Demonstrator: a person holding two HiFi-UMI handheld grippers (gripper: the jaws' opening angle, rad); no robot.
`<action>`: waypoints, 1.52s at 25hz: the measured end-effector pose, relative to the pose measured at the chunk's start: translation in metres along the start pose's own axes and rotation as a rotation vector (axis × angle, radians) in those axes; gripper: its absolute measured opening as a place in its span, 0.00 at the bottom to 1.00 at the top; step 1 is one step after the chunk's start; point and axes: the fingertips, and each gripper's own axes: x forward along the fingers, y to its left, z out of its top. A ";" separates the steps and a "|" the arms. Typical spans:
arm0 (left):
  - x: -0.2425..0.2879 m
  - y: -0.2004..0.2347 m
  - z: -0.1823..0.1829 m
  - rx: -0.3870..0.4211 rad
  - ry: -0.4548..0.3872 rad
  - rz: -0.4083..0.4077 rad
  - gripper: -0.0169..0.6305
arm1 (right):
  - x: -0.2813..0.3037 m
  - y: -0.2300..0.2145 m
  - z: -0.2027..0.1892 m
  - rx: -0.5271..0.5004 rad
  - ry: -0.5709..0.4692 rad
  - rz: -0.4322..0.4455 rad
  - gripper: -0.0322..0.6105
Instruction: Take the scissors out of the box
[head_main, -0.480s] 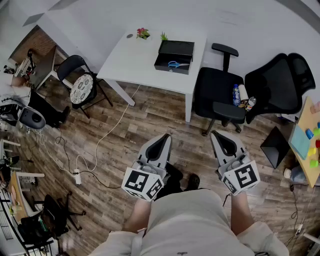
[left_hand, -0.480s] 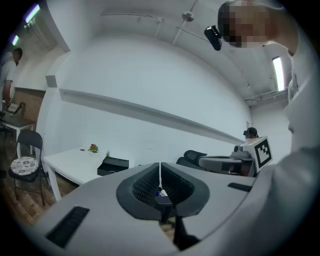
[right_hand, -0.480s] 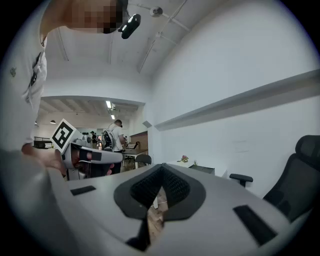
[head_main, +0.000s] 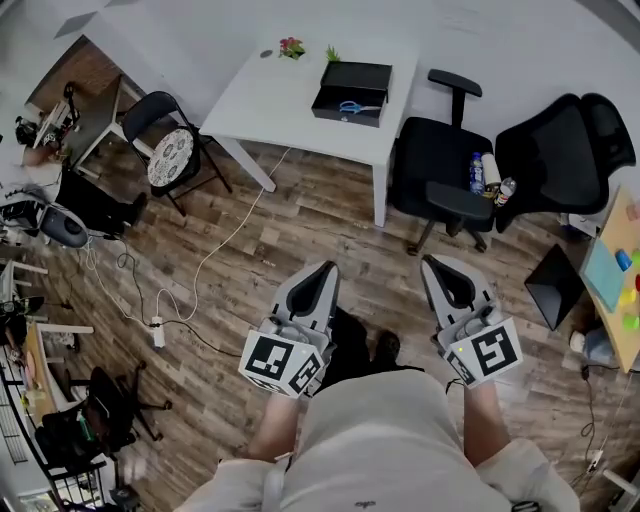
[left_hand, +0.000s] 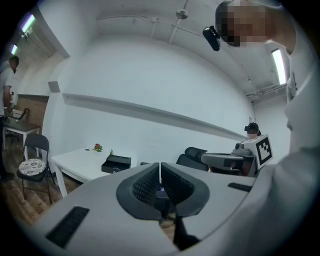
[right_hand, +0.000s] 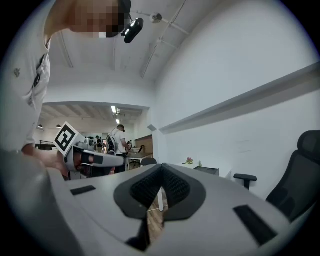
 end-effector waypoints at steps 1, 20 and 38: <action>-0.003 -0.002 -0.002 -0.001 0.002 0.003 0.07 | -0.003 0.001 0.001 0.004 -0.013 -0.002 0.06; 0.030 0.017 -0.007 0.008 0.023 -0.015 0.07 | 0.018 -0.017 -0.022 0.016 0.075 0.013 0.08; 0.088 0.122 0.033 0.063 0.009 -0.073 0.16 | 0.146 -0.039 0.009 -0.001 0.065 0.012 0.19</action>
